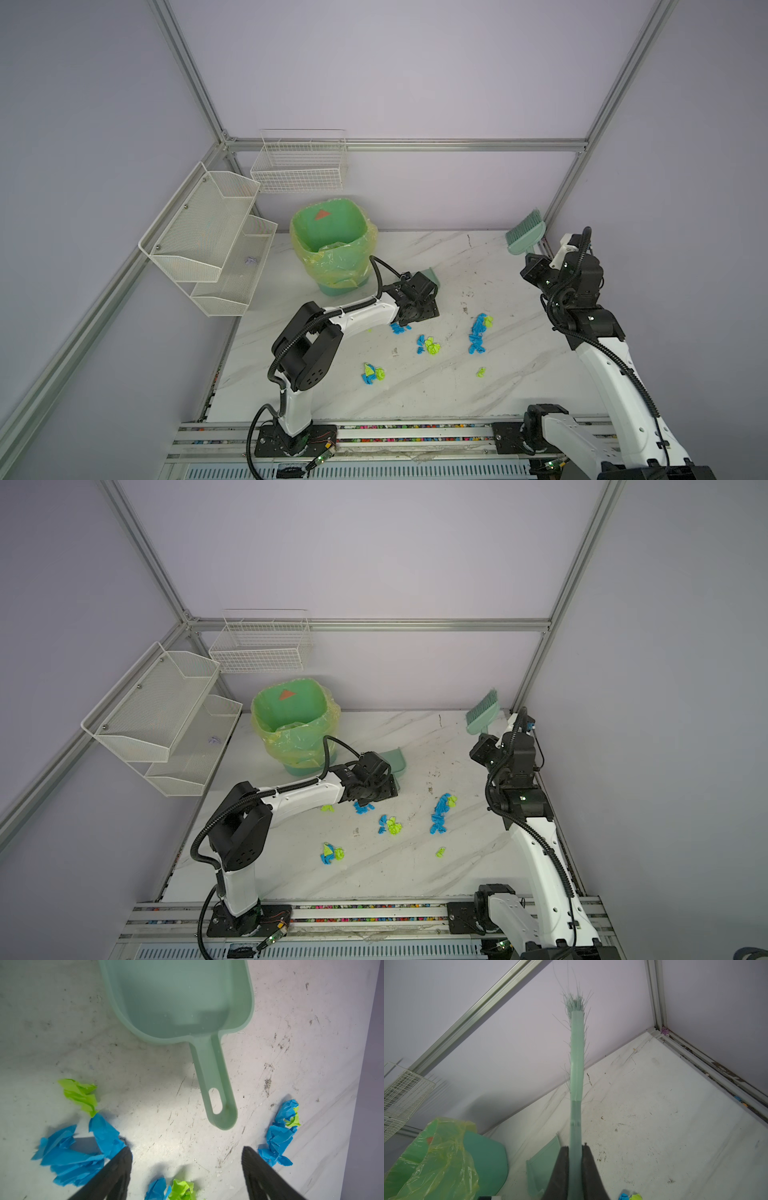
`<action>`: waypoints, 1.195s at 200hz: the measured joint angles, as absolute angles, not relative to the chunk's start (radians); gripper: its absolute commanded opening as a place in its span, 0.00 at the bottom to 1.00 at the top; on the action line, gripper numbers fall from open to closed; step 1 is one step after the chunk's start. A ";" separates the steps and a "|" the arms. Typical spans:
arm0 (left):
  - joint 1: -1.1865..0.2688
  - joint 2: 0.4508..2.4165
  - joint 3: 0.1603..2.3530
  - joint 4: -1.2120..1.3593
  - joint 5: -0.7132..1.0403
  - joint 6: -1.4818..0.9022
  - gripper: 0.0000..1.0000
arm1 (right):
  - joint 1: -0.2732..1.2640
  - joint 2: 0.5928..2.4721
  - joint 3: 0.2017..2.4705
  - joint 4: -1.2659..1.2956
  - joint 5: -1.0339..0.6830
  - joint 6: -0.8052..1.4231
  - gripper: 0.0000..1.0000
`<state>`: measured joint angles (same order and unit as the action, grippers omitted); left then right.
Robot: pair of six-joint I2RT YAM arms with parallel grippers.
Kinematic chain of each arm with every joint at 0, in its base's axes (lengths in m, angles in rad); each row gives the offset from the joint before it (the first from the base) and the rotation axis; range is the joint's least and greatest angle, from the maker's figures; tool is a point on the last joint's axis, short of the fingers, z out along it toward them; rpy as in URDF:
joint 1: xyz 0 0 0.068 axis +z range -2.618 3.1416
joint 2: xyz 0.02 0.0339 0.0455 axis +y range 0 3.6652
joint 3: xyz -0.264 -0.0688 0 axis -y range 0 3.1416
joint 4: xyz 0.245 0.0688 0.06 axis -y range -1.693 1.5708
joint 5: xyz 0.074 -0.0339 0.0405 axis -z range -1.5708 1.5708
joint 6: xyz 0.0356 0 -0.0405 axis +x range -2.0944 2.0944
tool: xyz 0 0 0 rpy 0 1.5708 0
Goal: Sweep away the paper scraps from the table
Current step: 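Grasp the mint-green dustpan handle with the left gripper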
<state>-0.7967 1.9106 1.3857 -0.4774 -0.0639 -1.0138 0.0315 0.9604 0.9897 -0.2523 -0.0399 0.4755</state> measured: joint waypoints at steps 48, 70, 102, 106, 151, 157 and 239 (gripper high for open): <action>-0.785 1.977 1.388 -0.472 -0.056 -1.010 0.63 | 0.031 0.924 0.984 -0.270 -0.038 0.467 0.00; -0.785 2.002 1.390 -0.473 -0.051 -1.010 0.60 | 0.031 0.921 0.984 -0.274 -0.039 0.465 0.00; -0.785 2.003 1.397 -0.471 -0.027 -1.012 0.60 | 0.031 0.920 0.984 -0.276 -0.038 0.464 0.00; -0.785 2.002 1.397 -0.470 -0.026 -1.012 0.60 | 0.031 0.919 0.984 -0.277 -0.038 0.464 0.00; -0.781 1.948 1.397 -0.465 -0.046 -1.017 0.63 | 0.031 0.916 0.984 -0.282 -0.039 0.461 0.00; -0.779 1.938 1.397 -0.457 -0.049 -1.020 0.63 | 0.031 0.915 0.984 -0.282 -0.039 0.461 0.00; -0.765 1.999 1.418 -0.421 -0.049 -1.033 0.57 | 0.031 0.915 0.984 -0.281 -0.041 0.460 0.00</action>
<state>-0.7650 1.9987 1.4178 -0.4213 -0.0490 -1.0328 0.0315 0.9154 0.9836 -0.2813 -0.0406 0.4599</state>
